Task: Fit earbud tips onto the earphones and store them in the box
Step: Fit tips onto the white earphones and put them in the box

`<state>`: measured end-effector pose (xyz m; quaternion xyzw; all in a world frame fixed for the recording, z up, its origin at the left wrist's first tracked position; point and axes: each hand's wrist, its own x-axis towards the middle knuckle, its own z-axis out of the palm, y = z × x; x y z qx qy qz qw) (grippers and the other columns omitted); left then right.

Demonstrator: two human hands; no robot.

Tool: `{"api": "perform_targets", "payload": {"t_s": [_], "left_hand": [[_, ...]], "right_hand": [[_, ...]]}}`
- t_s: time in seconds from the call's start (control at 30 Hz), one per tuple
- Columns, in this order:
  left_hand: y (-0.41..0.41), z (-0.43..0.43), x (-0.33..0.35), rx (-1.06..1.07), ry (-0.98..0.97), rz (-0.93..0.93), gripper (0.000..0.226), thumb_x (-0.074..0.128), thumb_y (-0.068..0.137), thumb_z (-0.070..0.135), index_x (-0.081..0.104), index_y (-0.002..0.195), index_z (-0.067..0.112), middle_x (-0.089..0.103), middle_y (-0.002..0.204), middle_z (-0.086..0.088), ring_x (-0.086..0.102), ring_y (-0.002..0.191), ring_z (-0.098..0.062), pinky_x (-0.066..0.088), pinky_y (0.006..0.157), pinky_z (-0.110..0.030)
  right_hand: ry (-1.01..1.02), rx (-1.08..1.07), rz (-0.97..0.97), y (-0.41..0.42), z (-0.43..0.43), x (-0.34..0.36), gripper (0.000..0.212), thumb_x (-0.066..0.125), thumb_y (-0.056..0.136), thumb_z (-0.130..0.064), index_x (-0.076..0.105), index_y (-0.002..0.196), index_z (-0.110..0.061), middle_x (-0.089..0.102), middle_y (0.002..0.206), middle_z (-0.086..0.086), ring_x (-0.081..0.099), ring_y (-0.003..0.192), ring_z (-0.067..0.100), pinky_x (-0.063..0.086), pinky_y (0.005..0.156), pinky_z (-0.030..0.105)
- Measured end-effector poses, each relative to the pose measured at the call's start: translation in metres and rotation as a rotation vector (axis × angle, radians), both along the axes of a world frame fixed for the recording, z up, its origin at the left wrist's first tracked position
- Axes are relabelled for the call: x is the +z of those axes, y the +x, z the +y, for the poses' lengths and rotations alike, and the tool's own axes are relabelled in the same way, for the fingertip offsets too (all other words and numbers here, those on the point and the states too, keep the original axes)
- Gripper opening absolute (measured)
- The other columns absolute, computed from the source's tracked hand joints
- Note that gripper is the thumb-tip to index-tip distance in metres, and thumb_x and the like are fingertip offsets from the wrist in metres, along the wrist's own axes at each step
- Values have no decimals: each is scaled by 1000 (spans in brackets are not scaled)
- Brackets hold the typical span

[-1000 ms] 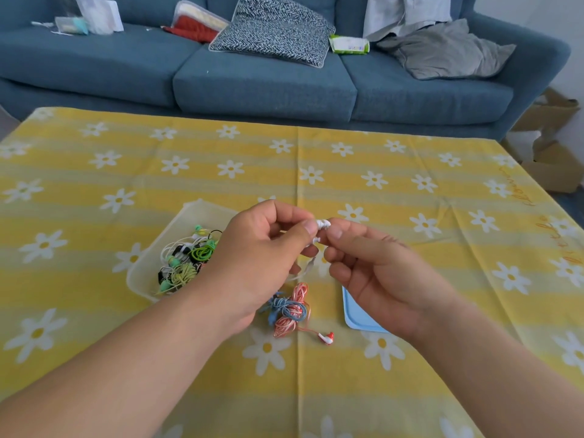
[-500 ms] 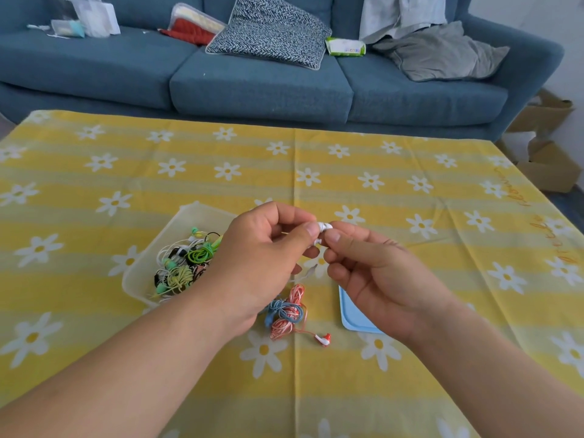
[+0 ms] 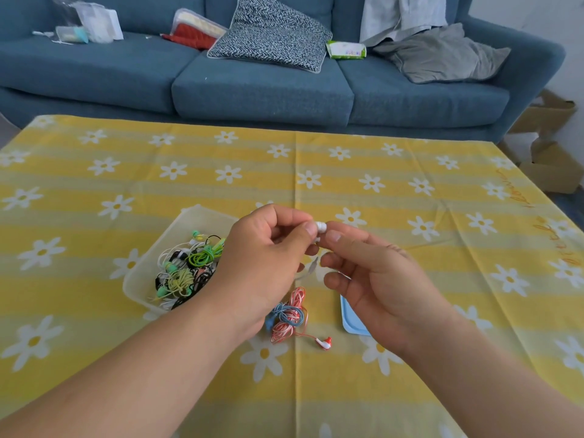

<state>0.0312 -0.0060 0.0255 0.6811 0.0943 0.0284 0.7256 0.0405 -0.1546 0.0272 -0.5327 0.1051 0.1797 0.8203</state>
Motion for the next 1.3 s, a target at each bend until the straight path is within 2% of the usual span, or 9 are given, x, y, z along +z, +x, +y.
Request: {"api": "perform_targets", "payload": {"t_s": [0.17,0.33,0.5,0.63,0.8,1.0,1.1,1.2,1.3], "left_hand": [[0,-1,-4,6,-57,74,4,69,95,11,71,97,14,76,83,-7,74,72,-16,60,75,-41],[3,-4,-4,9,-154,192,6,71,94,10,72,99,8,75,80,-7,66,63,-16,53,67,-36],[5,-8,-6,9,-246,269,2,71,93,8,73,93,7,74,83,-10,56,55,-14,50,59,-30],[3,-9,-9,-19,-272,288,10,74,89,7,72,99,5,72,82,-10,62,58,-15,54,61,-31],[3,-5,-10,-46,-357,337,19,77,82,0,71,99,5,73,79,-10,66,63,-18,56,64,-33],[-1,2,-10,-54,-357,340,29,74,82,-8,70,108,3,77,85,-11,70,67,-20,58,72,-35],[-2,6,-9,-56,-367,333,31,72,82,-11,70,110,3,77,87,-12,71,69,-20,59,76,-36],[-3,12,-8,-60,-363,316,34,73,82,-11,70,112,4,77,94,-14,73,72,-21,59,79,-37],[-4,16,-7,-66,-370,296,35,73,82,-11,70,113,5,76,99,-16,75,76,-22,60,80,-36]], "right_hand": [[-123,-45,-26,0,-3,-3,16,67,91,-3,79,102,-2,73,92,10,60,76,22,44,57,31],[-337,-12,-92,5,-14,-2,14,67,91,-9,81,94,-7,76,93,12,66,73,21,45,58,33],[-708,-236,-135,35,-58,-16,11,67,90,-14,77,86,-15,74,87,10,65,68,17,48,61,35],[-1062,-110,-137,46,-78,-49,21,62,91,-16,75,107,-20,71,87,-5,62,66,14,48,58,23],[-1240,-12,-134,51,-84,-76,32,59,95,-17,69,125,-18,66,96,-6,58,68,4,41,54,19],[-1286,-61,-147,51,-82,-77,15,58,93,-13,73,88,-13,71,83,5,57,64,17,44,54,24],[-1152,-121,-146,47,-74,-64,13,62,91,-14,74,89,-19,74,84,0,67,69,19,47,52,24],[-938,-97,-168,40,-55,-42,14,68,89,-11,75,93,-23,77,79,-4,72,62,9,50,54,17],[-768,-64,-226,27,-35,-19,13,73,86,-6,75,91,-17,77,73,2,73,62,14,52,57,22]]}}
